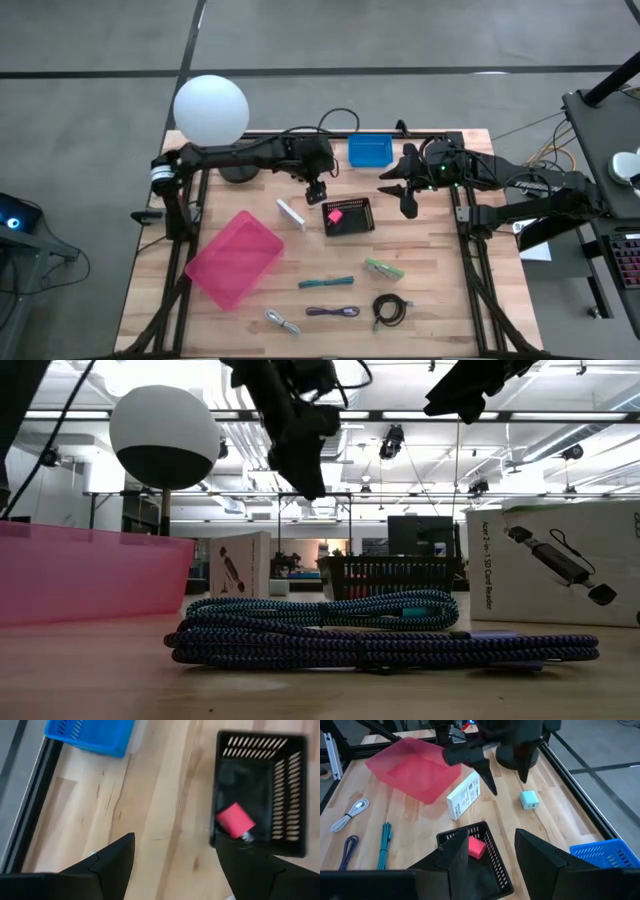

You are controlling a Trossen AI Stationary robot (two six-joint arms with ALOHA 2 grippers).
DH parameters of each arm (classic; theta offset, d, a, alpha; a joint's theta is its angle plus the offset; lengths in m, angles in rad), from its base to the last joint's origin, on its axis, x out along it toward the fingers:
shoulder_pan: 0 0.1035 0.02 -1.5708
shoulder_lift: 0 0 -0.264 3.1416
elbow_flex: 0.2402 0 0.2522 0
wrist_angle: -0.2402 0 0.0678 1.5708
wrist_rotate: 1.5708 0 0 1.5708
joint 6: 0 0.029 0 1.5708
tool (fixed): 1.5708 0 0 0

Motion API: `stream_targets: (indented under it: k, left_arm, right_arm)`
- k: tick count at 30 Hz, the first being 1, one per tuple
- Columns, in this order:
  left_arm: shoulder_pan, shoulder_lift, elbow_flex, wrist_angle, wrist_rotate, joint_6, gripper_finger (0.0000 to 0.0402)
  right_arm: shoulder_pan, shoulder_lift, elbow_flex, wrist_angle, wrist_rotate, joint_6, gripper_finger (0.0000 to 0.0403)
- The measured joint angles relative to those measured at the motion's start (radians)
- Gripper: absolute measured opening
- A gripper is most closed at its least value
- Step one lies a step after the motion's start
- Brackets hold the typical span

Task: Pick and place items into bin
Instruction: Put the light blue charger adapter into the black bin

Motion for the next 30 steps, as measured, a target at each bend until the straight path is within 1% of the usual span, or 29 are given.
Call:
stream_targets:
  k: [4,9,19,21,25,28,30]
  left_arm:
    - [0.016,0.043,0.01,-0.007,0.0,0.083,0.026]
    - [0.042,0.073,0.007,-0.009,0.0,0.103,0.026]
    - [0.137,0.117,0.001,-0.034,0.003,0.264,0.026]
    - [0.16,0.12,0.001,-0.036,0.022,0.295,0.026]
    - [0.214,0.132,-0.001,-0.089,0.084,0.3,0.026]
    - [0.249,0.15,-0.002,-0.137,0.089,0.301,0.026]
    - [0.266,0.168,-0.002,-0.134,0.092,0.305,0.026]
  right_arm:
    - [0.0,0.001,0.0,0.0,0.0,0.004,0.0142]
    - [0.0,0.001,0.0,0.0,0.002,0.005,0.0137]
    - [0.0,0.015,-0.004,0.001,0.006,0.025,0.0142]
    - [0.0,0.024,-0.004,0.0,0.007,0.045,0.0141]
    - [0.0,0.044,-0.005,-0.005,0.007,0.07,0.0135]
    - [0.0,0.065,-0.006,-0.009,0.007,0.072,0.0133]
    - [0.0,0.079,-0.006,-0.013,0.007,0.071,0.0133]
